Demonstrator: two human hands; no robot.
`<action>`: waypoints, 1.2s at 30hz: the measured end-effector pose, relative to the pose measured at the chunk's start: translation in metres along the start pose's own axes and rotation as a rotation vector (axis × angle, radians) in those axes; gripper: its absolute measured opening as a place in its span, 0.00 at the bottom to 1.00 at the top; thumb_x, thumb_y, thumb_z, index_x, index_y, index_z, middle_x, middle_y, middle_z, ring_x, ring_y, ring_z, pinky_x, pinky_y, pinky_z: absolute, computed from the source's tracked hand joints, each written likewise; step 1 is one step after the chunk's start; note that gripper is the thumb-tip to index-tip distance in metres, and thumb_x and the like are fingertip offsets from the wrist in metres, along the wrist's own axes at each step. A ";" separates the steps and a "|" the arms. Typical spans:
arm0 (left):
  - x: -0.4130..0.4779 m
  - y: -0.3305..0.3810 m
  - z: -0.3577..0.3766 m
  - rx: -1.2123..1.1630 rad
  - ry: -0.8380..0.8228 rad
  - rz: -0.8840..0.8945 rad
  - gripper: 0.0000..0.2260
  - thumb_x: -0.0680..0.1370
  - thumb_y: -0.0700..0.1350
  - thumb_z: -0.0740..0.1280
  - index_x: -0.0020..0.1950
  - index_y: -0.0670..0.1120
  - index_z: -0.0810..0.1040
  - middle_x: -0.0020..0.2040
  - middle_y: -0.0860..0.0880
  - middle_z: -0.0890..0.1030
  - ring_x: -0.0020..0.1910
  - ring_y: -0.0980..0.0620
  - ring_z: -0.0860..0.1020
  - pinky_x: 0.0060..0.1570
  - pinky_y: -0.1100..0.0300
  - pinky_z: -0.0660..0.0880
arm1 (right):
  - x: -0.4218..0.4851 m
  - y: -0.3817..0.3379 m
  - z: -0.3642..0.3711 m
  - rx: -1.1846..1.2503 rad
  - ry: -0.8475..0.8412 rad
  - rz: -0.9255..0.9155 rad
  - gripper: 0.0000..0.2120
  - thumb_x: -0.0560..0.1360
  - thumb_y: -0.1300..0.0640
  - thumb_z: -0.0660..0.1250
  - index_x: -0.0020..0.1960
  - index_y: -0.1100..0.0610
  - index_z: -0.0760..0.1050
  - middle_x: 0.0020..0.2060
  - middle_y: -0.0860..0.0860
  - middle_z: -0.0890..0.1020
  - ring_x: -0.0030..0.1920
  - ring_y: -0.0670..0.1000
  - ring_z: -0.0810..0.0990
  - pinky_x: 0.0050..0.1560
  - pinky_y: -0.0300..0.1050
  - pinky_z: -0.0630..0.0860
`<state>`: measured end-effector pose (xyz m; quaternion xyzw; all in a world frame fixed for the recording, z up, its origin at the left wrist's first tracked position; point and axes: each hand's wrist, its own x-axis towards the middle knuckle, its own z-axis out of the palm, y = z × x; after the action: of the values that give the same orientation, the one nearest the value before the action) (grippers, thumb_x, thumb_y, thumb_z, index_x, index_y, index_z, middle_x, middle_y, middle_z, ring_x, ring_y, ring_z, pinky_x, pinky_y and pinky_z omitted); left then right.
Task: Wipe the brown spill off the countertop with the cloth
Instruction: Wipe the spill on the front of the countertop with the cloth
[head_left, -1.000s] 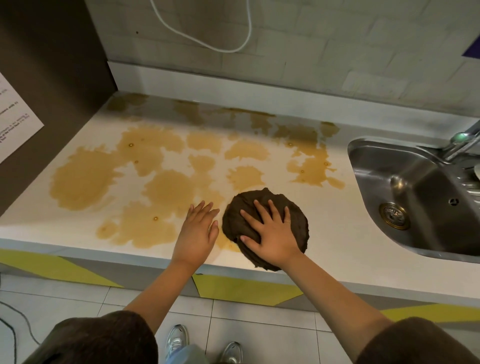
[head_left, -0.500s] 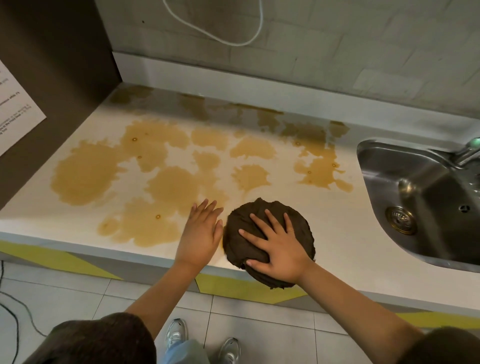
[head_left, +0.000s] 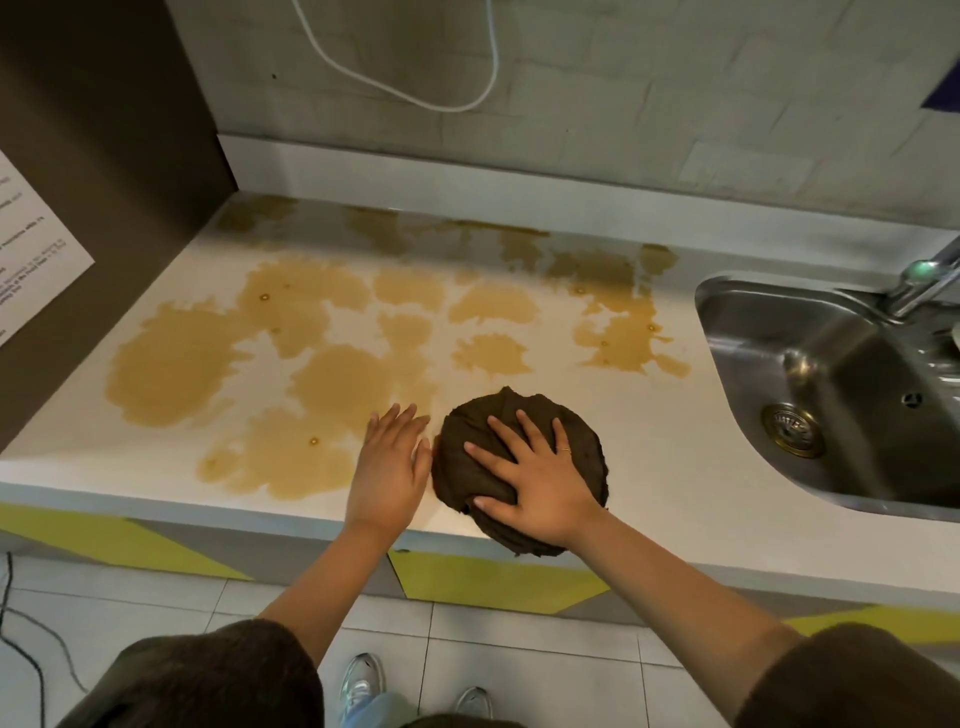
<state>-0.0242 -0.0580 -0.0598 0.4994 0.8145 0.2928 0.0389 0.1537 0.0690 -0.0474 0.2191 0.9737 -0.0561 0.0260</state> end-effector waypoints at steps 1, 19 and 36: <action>0.000 -0.001 0.000 0.000 0.004 -0.001 0.22 0.79 0.51 0.48 0.65 0.44 0.73 0.67 0.44 0.72 0.71 0.46 0.63 0.73 0.53 0.48 | -0.009 0.007 0.000 -0.004 -0.003 -0.008 0.32 0.72 0.26 0.40 0.74 0.33 0.49 0.78 0.47 0.51 0.77 0.59 0.44 0.71 0.69 0.37; 0.001 0.005 -0.003 -0.045 0.042 0.013 0.22 0.80 0.52 0.48 0.66 0.44 0.72 0.69 0.45 0.71 0.72 0.49 0.61 0.74 0.55 0.48 | 0.049 -0.047 0.000 0.083 0.023 0.074 0.31 0.74 0.30 0.48 0.75 0.36 0.54 0.78 0.50 0.51 0.77 0.61 0.42 0.68 0.70 0.32; 0.000 0.001 0.000 -0.054 0.028 0.002 0.22 0.80 0.51 0.48 0.65 0.44 0.73 0.68 0.44 0.71 0.72 0.48 0.62 0.74 0.55 0.48 | -0.013 0.017 0.002 0.036 0.020 0.191 0.31 0.72 0.28 0.43 0.74 0.33 0.50 0.78 0.47 0.52 0.77 0.59 0.44 0.71 0.69 0.37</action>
<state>-0.0231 -0.0575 -0.0594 0.4950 0.8061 0.3219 0.0406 0.1727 0.0780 -0.0503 0.3120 0.9474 -0.0687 0.0173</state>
